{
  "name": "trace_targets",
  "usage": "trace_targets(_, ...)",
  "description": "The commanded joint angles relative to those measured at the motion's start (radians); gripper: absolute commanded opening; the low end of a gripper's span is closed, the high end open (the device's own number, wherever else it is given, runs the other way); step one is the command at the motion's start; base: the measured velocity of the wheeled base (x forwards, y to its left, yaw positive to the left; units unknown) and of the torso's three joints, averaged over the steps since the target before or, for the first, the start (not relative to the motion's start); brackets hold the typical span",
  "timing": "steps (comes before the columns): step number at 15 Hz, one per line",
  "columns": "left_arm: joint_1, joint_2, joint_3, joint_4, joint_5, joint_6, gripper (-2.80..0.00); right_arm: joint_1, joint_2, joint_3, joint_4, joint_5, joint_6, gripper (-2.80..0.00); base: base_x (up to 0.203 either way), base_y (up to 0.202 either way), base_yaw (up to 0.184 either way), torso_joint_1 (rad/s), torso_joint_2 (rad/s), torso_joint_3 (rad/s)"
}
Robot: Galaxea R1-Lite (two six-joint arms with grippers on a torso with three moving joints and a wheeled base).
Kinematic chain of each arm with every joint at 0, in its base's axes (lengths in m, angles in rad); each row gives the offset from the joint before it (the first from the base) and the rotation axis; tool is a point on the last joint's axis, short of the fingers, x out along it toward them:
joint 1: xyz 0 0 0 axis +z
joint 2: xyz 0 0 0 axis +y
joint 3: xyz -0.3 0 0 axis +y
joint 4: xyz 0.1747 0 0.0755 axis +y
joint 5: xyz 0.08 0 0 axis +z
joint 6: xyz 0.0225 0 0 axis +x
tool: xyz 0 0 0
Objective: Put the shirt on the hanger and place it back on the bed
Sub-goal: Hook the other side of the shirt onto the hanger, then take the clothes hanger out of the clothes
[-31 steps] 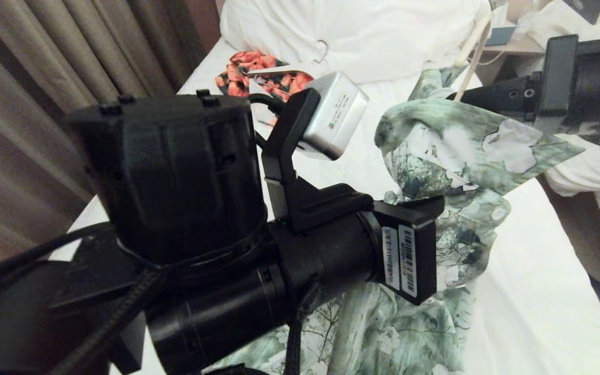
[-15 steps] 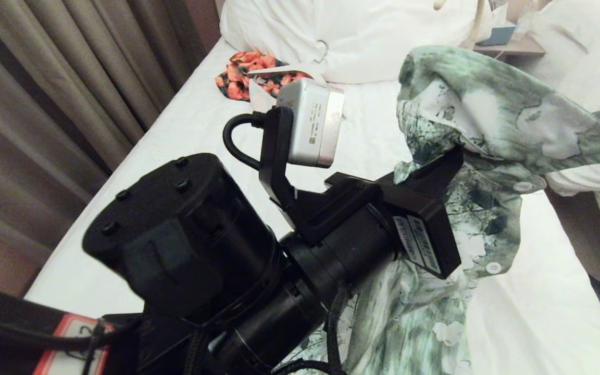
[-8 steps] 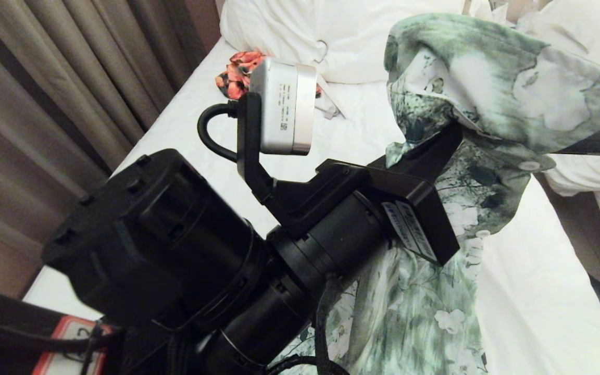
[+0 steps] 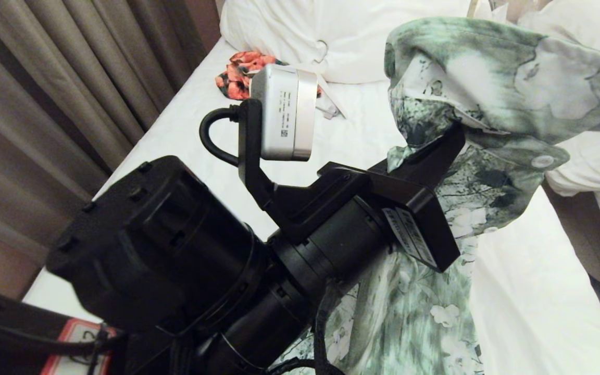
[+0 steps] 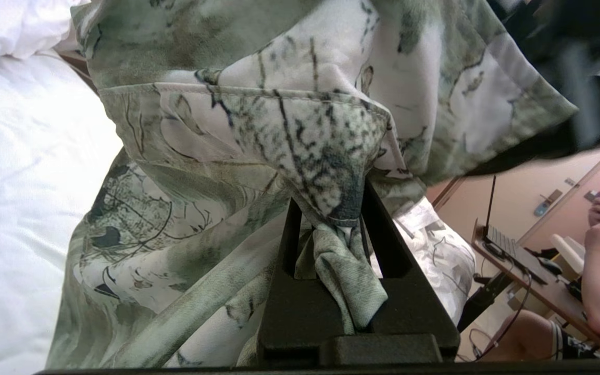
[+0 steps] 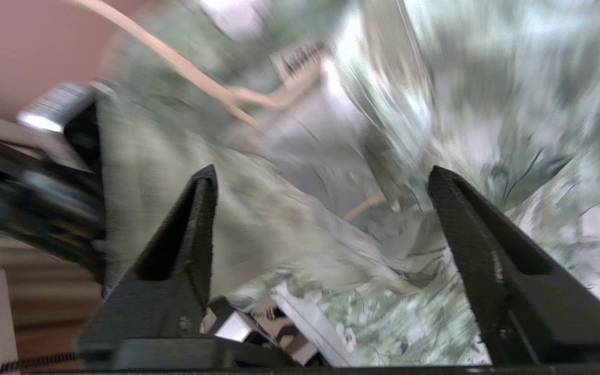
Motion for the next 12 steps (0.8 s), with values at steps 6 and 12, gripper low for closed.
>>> trace_targets(6, -0.004, 0.016, 0.0, -0.005, 0.001, 0.0, -2.8, -0.001, 0.11, -0.347, 0.155, -0.003, 0.002, -2.8, 0.0, 0.0, 0.0, 0.0, 0.0, 0.0)
trace_targets(12, -0.014, 0.016, -0.005, 0.002, 0.006, 0.002, -2.8, 0.104, 0.189, -0.426, 0.177, -0.045, -0.059, 0.0, 0.0, 0.0, 0.0, 0.0, 0.0, 0.0)
